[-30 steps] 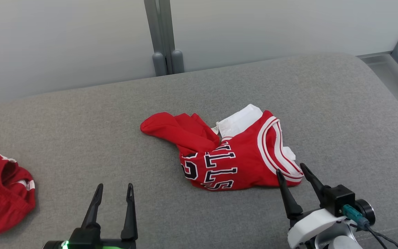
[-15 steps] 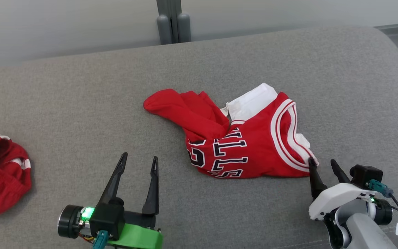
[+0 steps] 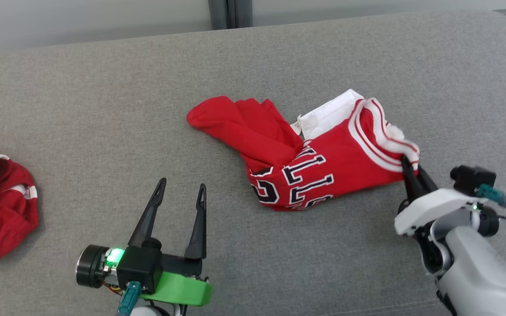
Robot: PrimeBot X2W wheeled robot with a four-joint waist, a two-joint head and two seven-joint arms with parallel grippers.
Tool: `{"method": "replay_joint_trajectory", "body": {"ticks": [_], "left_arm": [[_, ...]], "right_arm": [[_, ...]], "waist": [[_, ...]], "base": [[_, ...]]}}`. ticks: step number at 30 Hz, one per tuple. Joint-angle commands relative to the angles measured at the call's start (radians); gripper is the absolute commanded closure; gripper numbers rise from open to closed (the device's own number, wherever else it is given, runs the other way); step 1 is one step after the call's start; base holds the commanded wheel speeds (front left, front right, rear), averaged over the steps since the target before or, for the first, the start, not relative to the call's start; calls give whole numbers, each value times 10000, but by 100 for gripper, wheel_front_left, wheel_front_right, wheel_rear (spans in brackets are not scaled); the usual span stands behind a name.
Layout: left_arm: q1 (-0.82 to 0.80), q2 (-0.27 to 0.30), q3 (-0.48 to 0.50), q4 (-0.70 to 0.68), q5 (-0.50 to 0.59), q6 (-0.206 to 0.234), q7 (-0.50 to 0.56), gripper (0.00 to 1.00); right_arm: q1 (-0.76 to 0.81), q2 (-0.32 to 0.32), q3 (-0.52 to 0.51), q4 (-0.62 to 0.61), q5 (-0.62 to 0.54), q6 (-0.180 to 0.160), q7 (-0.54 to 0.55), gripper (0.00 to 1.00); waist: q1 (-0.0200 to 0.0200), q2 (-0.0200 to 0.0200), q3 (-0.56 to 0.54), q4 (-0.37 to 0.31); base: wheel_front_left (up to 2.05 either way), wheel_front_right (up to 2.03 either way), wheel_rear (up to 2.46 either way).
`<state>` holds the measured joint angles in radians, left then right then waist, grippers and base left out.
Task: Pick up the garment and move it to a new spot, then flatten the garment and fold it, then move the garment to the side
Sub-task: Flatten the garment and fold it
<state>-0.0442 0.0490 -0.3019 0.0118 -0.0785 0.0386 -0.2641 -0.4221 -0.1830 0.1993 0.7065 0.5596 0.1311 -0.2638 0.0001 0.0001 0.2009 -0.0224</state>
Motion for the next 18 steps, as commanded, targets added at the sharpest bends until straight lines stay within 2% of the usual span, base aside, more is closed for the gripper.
{"method": "replay_joint_trajectory", "body": {"ticks": [1, 12, 18], "left_arm": [[-190, 27, -17, -33, -102, 43, -4, 0], [-417, 31, -155, -86, -85, -17, -4, 0], [-337, 31, -189, -99, -153, 22, -4, 0]], "right_arm": [[-298, -252, -78, -162, 14, -7, -13, 100], [-3322, -2851, -798, -971, -527, -9, -22, 100], [-4589, -3237, -847, -2076, -963, -9, -22, 100]], "waist": [[-1, -1, -3, -70], [-1, -1, -2, -186], [-1, -1, -266, -146]], "base": [[0, 0, 0], [0, 0, 0], [0, 0, 0]]}}
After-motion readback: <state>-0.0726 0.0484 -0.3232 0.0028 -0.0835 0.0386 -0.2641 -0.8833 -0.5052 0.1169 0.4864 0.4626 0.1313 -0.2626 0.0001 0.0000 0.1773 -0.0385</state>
